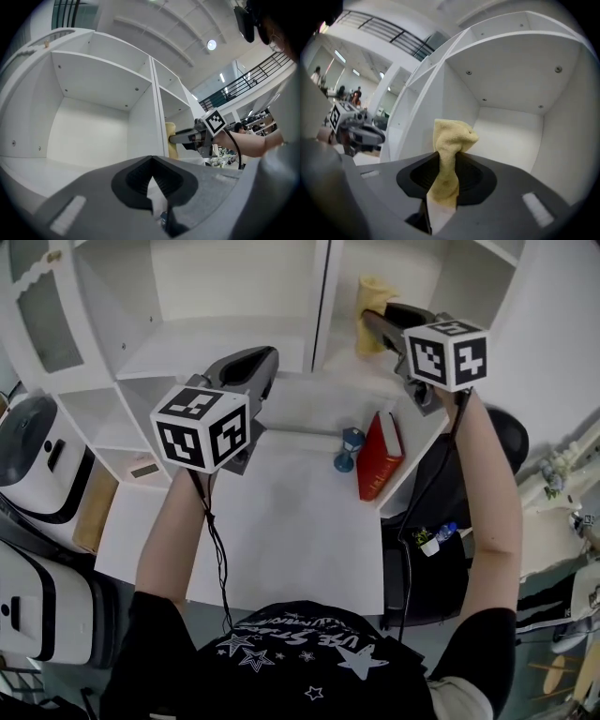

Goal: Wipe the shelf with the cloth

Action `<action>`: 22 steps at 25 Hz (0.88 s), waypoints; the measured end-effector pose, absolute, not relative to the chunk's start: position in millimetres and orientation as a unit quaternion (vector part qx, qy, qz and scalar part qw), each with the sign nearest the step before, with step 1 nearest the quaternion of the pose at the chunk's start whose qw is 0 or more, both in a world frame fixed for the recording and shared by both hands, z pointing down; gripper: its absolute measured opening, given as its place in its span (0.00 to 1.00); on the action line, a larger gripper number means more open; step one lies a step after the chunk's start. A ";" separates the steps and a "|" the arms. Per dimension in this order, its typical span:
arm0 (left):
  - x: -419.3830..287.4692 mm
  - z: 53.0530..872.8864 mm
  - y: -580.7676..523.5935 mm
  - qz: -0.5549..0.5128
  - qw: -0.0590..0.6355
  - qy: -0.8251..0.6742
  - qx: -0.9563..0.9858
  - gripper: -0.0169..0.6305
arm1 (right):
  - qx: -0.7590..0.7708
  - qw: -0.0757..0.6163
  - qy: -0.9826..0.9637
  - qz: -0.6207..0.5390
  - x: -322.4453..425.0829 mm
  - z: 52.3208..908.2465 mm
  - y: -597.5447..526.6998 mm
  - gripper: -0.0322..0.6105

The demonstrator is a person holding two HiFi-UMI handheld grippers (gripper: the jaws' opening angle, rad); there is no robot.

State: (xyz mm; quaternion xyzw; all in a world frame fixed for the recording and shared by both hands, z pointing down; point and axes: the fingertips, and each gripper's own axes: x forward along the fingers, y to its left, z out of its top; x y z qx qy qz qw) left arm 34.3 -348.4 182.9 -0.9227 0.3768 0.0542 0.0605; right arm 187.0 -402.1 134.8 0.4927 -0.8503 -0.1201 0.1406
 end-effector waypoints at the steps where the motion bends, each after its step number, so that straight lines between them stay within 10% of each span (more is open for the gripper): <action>1: 33.6 181.9 -349.7 0.055 0.062 0.379 -0.922 0.03 | 0.498 0.171 -0.838 -0.142 190.8 137.4 -410.6 0.25; 22: 14.2 179.3 -380.9 0.056 0.063 0.420 -0.904 0.03 | 0.397 0.548 -0.648 -0.351 194.0 192.0 -545.0 0.25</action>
